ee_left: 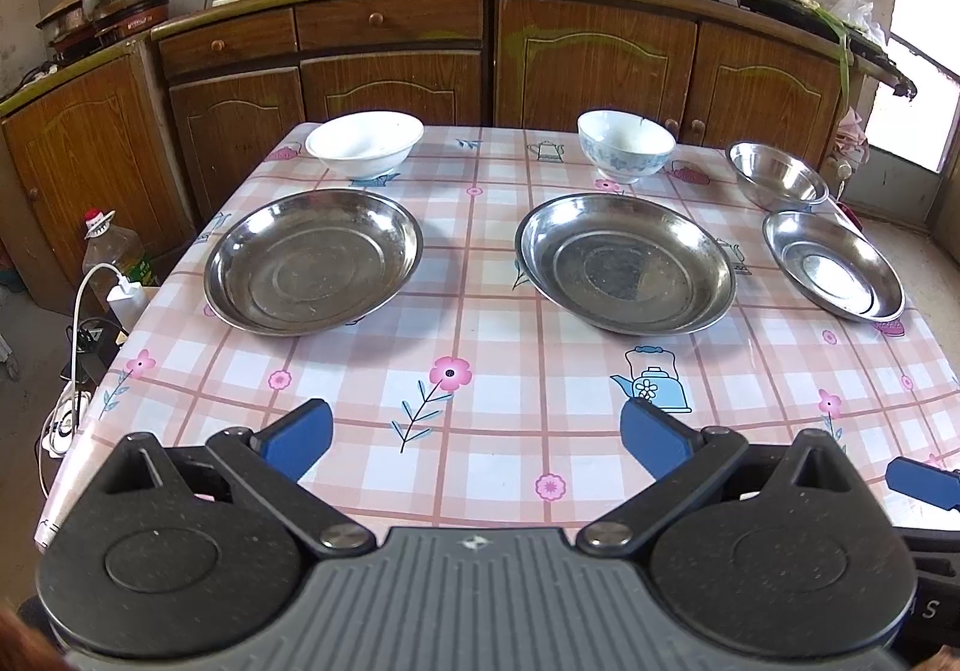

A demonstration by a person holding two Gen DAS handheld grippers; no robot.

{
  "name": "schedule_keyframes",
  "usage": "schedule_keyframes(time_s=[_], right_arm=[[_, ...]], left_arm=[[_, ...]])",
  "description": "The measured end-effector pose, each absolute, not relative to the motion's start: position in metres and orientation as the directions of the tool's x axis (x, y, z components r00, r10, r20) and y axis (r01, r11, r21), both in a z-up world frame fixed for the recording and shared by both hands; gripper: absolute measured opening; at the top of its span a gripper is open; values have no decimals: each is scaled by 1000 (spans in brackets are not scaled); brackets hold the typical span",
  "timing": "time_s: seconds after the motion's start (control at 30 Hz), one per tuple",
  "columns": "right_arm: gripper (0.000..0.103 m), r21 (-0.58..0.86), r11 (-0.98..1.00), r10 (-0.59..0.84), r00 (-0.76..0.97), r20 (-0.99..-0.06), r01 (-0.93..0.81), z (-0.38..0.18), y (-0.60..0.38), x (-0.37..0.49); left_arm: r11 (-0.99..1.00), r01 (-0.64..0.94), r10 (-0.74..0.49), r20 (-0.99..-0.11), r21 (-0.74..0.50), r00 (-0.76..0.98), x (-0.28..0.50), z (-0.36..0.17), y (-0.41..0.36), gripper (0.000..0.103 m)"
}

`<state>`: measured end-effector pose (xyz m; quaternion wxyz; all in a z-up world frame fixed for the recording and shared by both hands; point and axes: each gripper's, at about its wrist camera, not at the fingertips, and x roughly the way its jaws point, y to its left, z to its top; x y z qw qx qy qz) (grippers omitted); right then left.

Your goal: Organize plates and bowls

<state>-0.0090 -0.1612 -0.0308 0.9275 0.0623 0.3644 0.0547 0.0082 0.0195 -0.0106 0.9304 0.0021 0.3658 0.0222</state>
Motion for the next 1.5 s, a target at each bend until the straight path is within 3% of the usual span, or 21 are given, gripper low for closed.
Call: schedule_keyframes(time_s=[0.6,1.5], right_arm=[[103,77,992,123,711,-693,-97,-12,-124,13],[103,99,987,162,693,-702,-130,-3,-103,29]], left_arm=[[997,-72,68,-688,23,722,11,-10,38,103],[994,-109,83,-676,4,732,14,-6,55,103]])
